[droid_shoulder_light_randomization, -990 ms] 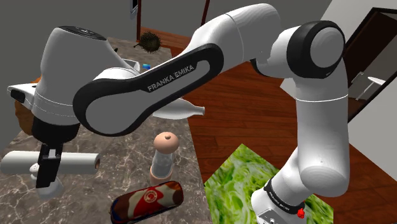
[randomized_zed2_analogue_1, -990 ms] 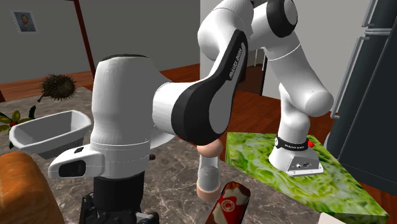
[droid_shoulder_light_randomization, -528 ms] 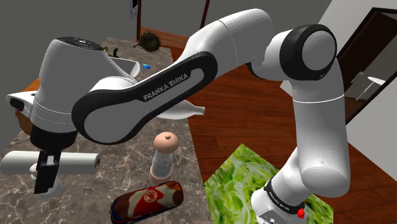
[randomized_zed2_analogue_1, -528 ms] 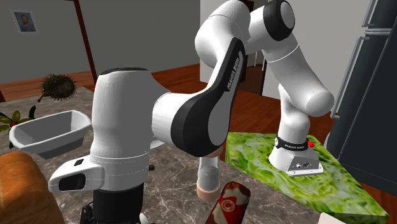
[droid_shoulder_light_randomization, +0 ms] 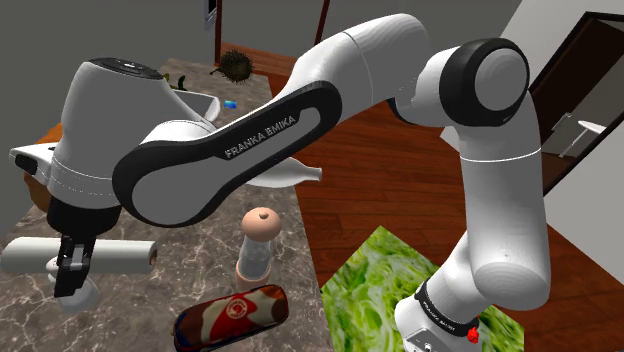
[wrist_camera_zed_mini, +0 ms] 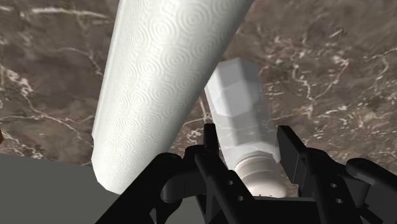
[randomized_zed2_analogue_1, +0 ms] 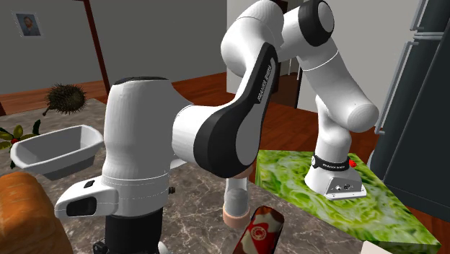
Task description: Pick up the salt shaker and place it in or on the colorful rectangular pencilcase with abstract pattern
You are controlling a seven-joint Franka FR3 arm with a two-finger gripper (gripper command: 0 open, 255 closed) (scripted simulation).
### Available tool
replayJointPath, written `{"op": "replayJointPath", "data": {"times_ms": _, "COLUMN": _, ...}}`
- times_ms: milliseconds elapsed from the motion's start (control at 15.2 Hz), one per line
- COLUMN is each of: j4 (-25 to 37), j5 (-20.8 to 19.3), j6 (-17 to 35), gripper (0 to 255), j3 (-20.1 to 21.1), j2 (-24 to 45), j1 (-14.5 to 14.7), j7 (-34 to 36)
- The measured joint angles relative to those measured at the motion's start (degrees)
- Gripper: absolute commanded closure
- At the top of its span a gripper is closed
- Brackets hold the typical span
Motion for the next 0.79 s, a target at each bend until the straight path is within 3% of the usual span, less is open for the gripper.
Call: {"op": "replayJointPath", "data": {"times_ms": 792, "j4": 1.31, "j5": 1.62, "j6": -3.38, "gripper": 255, "j3": 1.65, "j2": -2.20, "j1": -1.12, "j7": -0.56}}
